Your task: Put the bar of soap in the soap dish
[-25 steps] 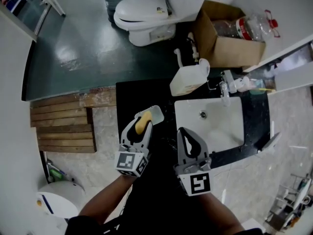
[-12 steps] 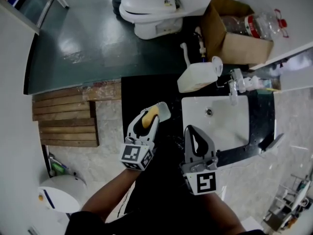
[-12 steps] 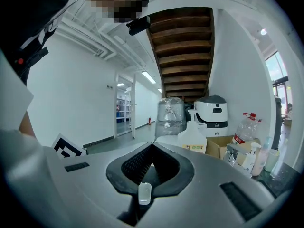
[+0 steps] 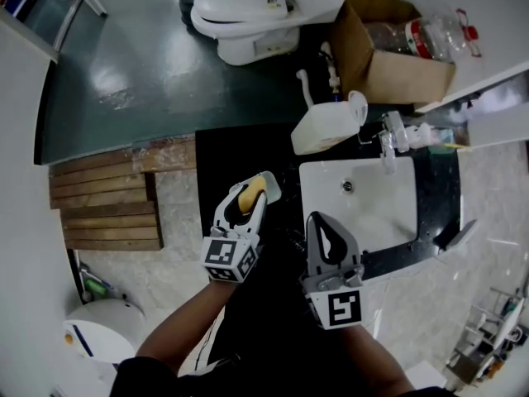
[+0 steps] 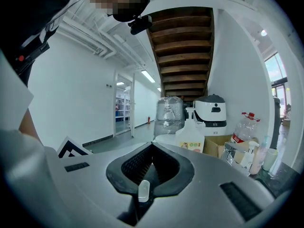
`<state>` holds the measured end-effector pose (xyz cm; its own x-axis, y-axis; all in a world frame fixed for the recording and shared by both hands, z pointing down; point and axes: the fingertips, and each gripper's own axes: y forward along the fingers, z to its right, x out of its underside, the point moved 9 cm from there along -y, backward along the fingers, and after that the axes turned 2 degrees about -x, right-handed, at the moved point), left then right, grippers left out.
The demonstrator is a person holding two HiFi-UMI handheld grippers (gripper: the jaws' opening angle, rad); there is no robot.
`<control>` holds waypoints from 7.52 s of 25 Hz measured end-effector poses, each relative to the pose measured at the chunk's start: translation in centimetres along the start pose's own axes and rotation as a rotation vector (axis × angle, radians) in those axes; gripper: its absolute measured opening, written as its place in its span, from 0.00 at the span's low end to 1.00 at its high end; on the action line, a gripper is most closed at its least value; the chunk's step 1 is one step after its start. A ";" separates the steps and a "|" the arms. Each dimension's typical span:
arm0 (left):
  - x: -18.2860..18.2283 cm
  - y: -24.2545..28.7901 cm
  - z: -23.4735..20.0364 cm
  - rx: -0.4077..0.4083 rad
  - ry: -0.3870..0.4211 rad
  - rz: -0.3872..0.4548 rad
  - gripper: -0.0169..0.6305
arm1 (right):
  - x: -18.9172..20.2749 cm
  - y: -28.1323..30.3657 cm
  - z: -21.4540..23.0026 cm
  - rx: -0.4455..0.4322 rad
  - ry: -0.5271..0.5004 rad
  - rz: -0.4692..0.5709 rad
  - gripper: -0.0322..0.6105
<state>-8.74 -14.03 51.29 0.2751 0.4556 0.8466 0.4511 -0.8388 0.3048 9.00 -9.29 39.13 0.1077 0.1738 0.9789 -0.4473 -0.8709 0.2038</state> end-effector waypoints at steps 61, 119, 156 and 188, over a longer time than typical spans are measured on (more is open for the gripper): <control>1.4 0.8 -1.8 -0.118 0.026 -0.327 0.27 | 0.4 -0.4 0.0 0.010 0.002 0.000 0.06; 2.7 -1.7 -0.6 -0.094 -0.015 -0.287 0.30 | -0.2 -2.9 -1.6 -0.033 -0.016 0.050 0.06; -1.7 -14.0 8.4 -0.171 -0.071 0.052 0.30 | -3.3 -9.7 -1.1 -0.160 -0.004 0.129 0.06; -5.8 -22.2 16.1 -0.138 0.038 0.426 0.27 | -5.3 -14.5 -0.3 -0.230 -0.009 0.222 0.06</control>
<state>-6.65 6.74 32.61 0.3791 0.0519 0.9239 0.1864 -0.9822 -0.0213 14.67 2.50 31.03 -0.0074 -0.0141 0.9999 -0.6497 -0.7600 -0.0155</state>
